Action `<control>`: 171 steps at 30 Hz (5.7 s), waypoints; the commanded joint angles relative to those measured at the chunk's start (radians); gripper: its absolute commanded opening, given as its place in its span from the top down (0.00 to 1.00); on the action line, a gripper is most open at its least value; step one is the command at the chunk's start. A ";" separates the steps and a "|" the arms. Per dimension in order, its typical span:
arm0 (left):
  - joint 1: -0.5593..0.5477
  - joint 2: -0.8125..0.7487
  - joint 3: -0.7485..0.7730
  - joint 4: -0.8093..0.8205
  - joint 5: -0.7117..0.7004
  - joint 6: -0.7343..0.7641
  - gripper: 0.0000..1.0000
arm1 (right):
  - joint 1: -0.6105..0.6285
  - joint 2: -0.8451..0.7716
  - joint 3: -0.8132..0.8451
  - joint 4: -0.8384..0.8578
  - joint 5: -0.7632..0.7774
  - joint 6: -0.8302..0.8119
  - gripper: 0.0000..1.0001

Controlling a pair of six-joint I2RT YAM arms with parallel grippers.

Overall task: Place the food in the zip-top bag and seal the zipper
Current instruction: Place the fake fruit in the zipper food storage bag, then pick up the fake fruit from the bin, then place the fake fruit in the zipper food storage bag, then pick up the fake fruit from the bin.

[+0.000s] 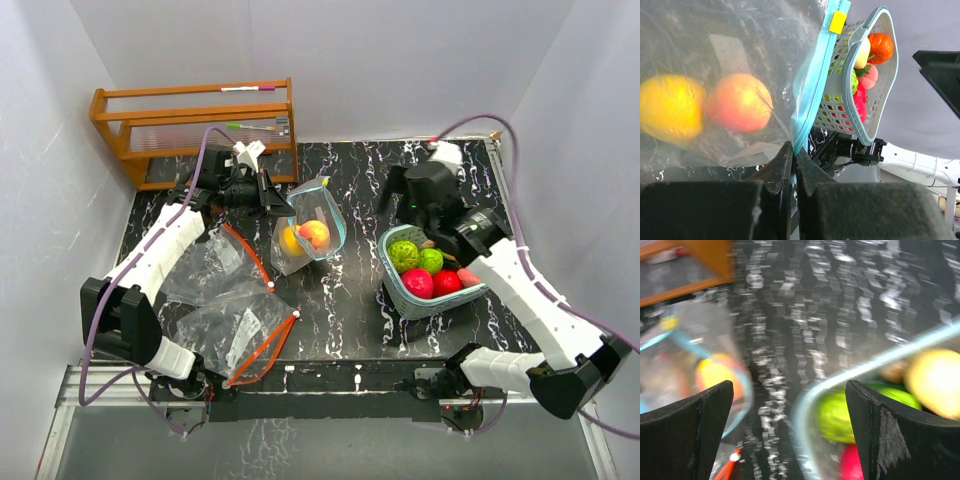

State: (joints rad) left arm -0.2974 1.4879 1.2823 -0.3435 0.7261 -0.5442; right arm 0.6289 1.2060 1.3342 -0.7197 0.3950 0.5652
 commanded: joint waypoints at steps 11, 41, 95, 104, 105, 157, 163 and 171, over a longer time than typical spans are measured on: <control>0.004 -0.069 -0.058 0.068 0.089 -0.027 1.00 | -0.400 -0.108 -0.190 -0.290 0.277 0.079 0.02; 0.003 -0.101 -0.081 0.127 0.142 -0.058 1.00 | -0.589 -0.060 -0.353 -0.072 0.276 0.146 0.02; 0.003 -0.095 -0.057 0.108 0.102 -0.067 1.00 | 0.077 0.034 -0.186 0.492 -0.281 0.037 0.56; 0.004 -0.110 -0.066 0.104 0.101 -0.067 1.00 | 0.078 0.195 -0.102 0.550 -0.358 0.016 0.44; 0.004 -0.112 -0.067 0.106 0.102 -0.069 1.00 | 0.079 0.212 -0.091 0.542 -0.367 0.016 0.42; 0.004 -0.101 -0.086 0.107 0.121 -0.045 1.00 | -0.587 -0.059 -0.483 0.218 -0.060 -0.152 0.02; 0.004 -0.106 -0.083 0.092 0.111 -0.034 1.00 | -0.603 -0.055 -0.525 0.251 -0.115 -0.158 0.04; 0.004 -0.110 -0.083 0.086 0.105 -0.032 1.00 | -0.603 -0.181 -0.439 0.196 -0.101 -0.177 0.37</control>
State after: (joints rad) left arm -0.2974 1.4300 1.1969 -0.2520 0.8146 -0.5838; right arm 0.0303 1.1114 0.8093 -0.5255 0.2916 0.4084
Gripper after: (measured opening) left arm 0.009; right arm 0.727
